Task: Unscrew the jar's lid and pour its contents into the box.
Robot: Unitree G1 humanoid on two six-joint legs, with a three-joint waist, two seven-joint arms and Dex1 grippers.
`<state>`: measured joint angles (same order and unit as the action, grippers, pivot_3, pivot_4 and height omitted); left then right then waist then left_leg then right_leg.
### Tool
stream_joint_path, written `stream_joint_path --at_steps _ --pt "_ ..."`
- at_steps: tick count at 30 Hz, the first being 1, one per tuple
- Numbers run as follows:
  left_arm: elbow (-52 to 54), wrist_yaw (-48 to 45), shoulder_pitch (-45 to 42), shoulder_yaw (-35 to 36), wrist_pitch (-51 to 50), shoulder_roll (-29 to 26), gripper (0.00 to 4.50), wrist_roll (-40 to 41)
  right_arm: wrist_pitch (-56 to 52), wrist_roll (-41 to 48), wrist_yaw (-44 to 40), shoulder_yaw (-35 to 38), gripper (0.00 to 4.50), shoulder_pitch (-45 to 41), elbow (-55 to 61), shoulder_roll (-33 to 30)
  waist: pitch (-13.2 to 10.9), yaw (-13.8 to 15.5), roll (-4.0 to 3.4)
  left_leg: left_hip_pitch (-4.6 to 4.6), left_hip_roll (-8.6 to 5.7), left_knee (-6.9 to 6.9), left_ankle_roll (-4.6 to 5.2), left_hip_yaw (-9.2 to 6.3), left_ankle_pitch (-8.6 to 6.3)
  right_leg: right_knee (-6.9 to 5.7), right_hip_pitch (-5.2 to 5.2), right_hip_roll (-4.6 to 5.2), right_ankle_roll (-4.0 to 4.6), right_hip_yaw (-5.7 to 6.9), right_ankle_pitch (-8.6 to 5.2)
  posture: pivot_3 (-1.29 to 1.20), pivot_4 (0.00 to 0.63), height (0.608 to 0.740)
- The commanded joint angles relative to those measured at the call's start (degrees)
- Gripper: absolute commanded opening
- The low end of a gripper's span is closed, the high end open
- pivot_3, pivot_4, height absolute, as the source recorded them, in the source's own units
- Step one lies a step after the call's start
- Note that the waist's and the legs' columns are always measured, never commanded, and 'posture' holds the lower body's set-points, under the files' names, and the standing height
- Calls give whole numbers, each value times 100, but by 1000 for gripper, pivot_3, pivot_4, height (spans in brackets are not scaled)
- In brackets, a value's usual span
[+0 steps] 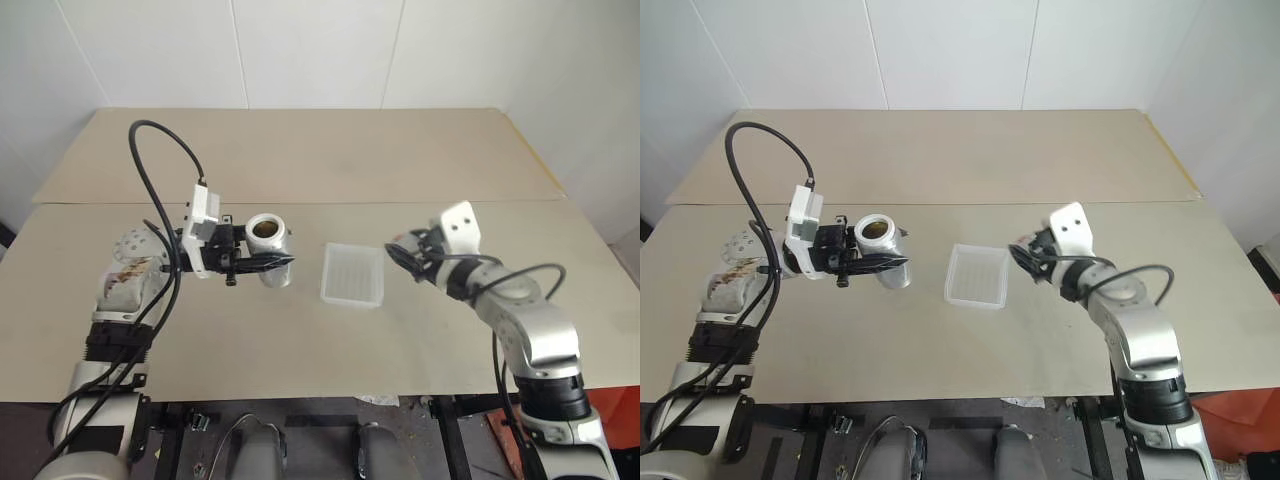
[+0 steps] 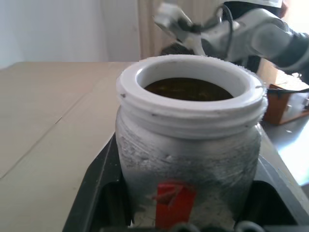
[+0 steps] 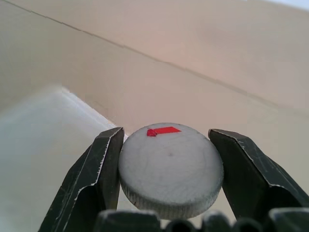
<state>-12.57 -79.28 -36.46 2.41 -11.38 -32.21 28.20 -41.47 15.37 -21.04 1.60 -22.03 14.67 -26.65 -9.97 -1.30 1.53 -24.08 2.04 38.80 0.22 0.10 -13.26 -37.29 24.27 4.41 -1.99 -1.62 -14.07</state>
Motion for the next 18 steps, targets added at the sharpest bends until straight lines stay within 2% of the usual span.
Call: stream_joint_path --at_steps 1,3,8,10,15,18 --pt "232 442 -33 68 240 109 1977 -152 437 -224 234 79 2762 186 -303 211 0 -34 0 5 0 -3 0 1 0 1 -4 -1 0 -3 0 0 150 740" --pt "235 724 -50 21 333 214 1977 -298 610 -406 255 -54 2762 278 -632 259 0 -30 0 9 -1 -4 0 2 0 2 -8 0 0 -5 0 0 150 740" --pt "227 1357 -147 -147 767 433 1977 -827 662 -479 106 -60 4334 383 -724 172 0 5 0 8 -2 -3 0 3 0 7 -10 2 -1 -5 0 0 150 740" --pt "85 1865 -255 -339 1289 513 1977 -1455 541 -420 -4 46 4485 412 -423 10 0 36 0 8 -2 -3 0 3 0 7 -10 2 -1 -5 0 0 150 740" --pt "-704 3848 -772 -1154 3684 544 1977 -3944 -743 666 -683 662 4485 230 711 -590 0 104 0 7 -7 -2 0 2 0 11 -14 4 -2 -5 2 0 150 740" --pt "-1357 5849 -1458 -1961 5217 270 1977 -6170 -2169 1790 -1378 815 4485 -348 1145 -1208 -1 129 1 7 -7 0 0 2 0 15 -16 4 -4 -4 5 0 150 740"
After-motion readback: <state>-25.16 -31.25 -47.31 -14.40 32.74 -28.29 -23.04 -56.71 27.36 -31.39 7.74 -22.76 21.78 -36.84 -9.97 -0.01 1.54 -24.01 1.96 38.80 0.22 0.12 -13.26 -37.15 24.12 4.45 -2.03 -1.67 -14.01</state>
